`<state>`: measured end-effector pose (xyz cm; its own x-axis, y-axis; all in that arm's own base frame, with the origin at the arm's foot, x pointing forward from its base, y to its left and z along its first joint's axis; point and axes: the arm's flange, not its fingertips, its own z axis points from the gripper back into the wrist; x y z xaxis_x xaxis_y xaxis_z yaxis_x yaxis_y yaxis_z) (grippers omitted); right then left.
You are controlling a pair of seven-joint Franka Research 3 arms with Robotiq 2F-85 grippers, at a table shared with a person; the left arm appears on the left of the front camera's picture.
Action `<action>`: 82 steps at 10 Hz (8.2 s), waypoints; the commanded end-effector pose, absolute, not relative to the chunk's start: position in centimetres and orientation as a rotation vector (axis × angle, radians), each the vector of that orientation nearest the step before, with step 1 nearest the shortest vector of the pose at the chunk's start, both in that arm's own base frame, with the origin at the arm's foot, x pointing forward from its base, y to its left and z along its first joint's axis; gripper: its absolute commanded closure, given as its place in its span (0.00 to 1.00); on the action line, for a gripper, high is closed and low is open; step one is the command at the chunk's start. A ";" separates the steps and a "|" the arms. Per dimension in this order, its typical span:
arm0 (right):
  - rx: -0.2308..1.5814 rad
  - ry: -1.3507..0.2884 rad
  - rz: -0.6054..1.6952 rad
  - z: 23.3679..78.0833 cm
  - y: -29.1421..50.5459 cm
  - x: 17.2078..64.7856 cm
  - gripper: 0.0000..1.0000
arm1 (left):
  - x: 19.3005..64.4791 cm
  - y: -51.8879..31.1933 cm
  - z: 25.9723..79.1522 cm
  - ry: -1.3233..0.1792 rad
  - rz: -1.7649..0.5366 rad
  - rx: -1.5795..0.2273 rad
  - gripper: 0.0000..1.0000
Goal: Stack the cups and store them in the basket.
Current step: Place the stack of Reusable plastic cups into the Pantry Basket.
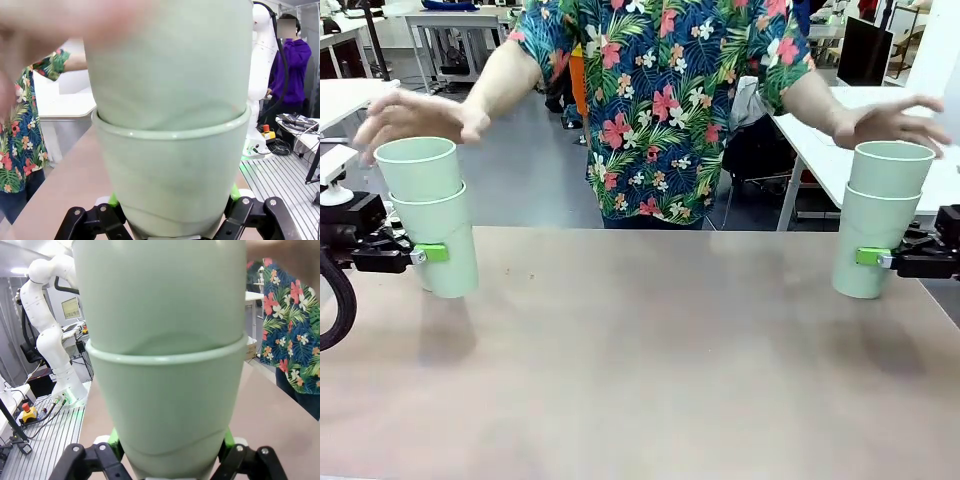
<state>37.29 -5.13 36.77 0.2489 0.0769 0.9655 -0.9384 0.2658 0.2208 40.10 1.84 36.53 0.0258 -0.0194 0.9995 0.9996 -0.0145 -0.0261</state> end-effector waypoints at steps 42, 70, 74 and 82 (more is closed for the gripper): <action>1.049 -1.074 0.902 37.0 -5.1 37.3 0.15 | 40.1 1.9 36.8 -1.178 -1.210 -1.213 0.14; 1.049 -1.074 0.902 37.0 -5.1 37.3 0.15 | 40.1 1.9 36.8 -1.178 -1.210 -1.213 0.14; 1.049 -1.074 0.902 37.0 -5.1 37.3 0.15 | 40.1 1.9 36.8 -1.178 -1.210 -1.213 0.14; 1.049 -1.074 0.902 37.0 -5.1 37.3 0.15 | 40.1 1.9 36.8 -1.178 -1.210 -1.213 0.14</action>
<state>37.28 -5.13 36.71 0.2504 0.0766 0.9651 -0.9381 0.2657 0.2223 40.14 1.89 36.46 0.0263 -0.0236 0.9994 0.9996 -0.0107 -0.0265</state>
